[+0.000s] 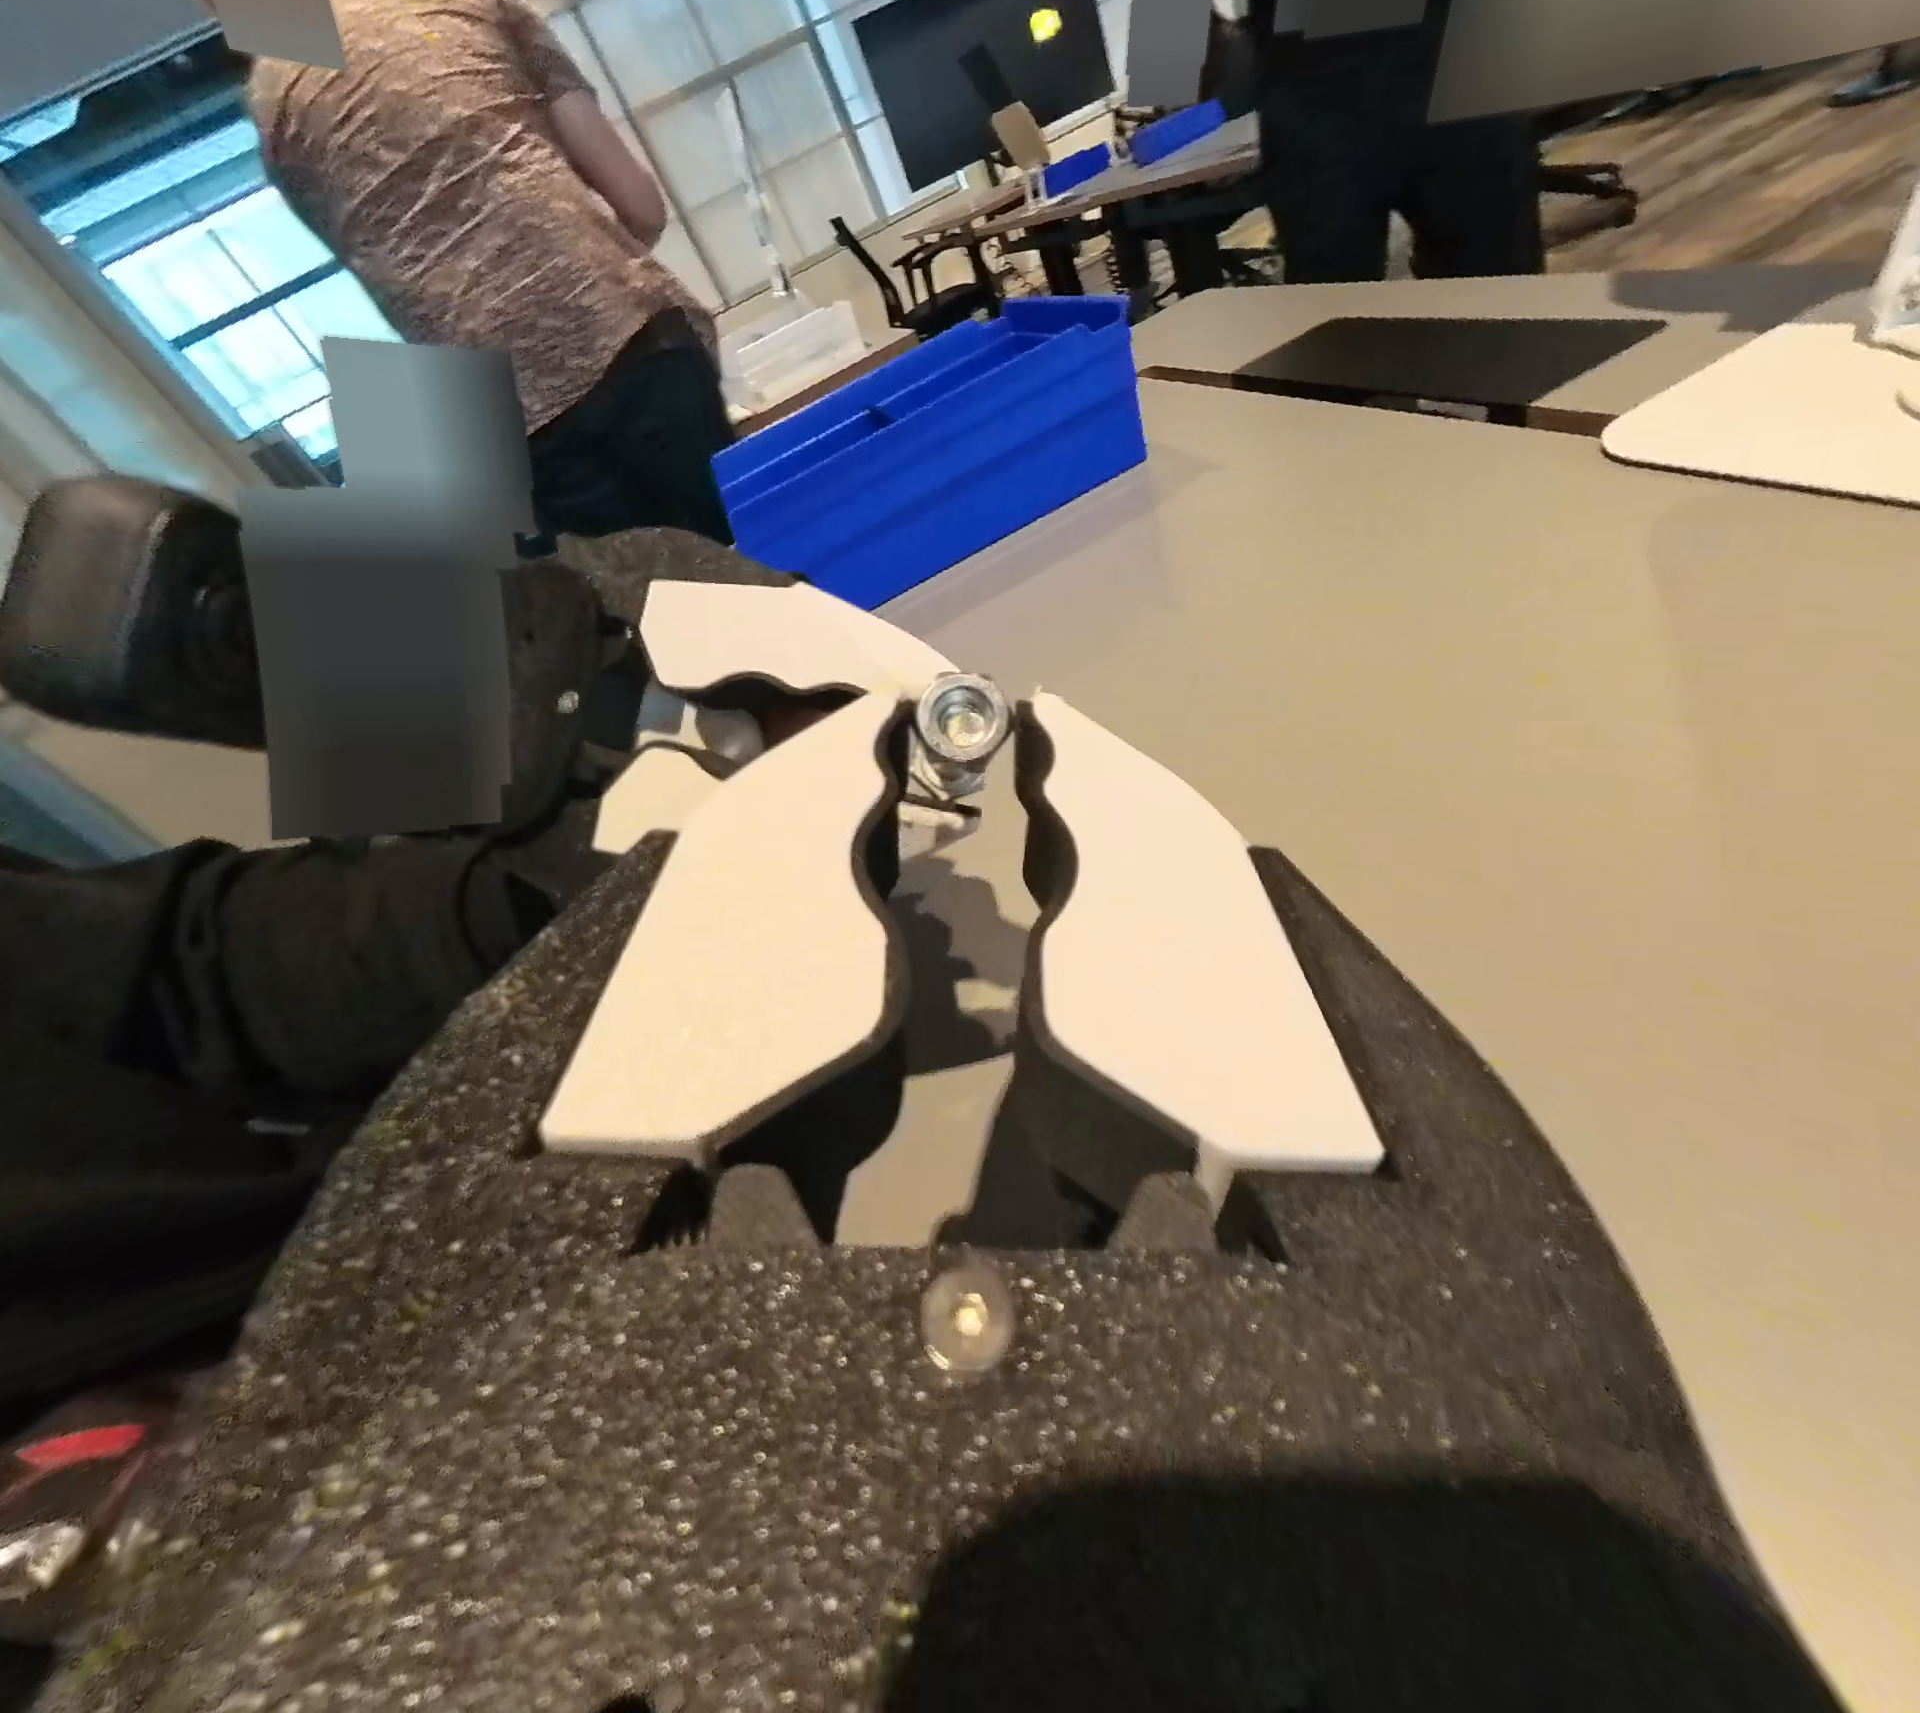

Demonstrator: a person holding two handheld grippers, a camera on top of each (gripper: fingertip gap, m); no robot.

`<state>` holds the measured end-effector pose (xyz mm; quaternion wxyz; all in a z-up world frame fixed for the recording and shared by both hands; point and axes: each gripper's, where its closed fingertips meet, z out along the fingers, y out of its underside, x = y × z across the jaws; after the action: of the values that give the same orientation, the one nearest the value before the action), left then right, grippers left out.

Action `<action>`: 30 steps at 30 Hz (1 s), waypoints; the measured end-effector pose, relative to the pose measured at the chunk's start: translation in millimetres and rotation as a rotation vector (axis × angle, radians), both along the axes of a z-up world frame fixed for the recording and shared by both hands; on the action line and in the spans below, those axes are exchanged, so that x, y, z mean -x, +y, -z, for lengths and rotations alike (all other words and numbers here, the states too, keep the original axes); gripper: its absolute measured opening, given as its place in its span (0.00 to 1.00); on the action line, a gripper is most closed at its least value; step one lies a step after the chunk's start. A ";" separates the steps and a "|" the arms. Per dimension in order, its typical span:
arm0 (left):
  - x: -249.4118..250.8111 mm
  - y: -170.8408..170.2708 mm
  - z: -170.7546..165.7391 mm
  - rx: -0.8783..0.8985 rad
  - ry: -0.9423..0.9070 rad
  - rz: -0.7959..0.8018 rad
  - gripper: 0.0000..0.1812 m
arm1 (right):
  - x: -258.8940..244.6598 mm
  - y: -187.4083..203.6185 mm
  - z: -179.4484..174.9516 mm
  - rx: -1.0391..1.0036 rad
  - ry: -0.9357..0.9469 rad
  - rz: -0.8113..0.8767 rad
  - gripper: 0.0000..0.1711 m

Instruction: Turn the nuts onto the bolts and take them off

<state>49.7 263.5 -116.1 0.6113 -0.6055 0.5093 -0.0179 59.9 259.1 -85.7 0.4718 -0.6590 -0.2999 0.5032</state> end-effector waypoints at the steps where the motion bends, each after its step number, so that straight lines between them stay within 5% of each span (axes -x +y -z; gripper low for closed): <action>1: -0.4 -0.2 -0.5 -0.008 0.001 -0.004 0.10 | -0.1 -0.6 -0.7 0.017 0.006 0.017 0.11; 30: -5.4 -5.2 -1.8 0.035 -0.066 0.029 0.10 | -2.2 -6.4 -5.8 0.065 0.004 0.146 0.11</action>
<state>55.1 258.3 -114.3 0.6169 -0.6076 0.4972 -0.0558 62.1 252.7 -79.9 0.4861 -0.6930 -0.2339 0.4782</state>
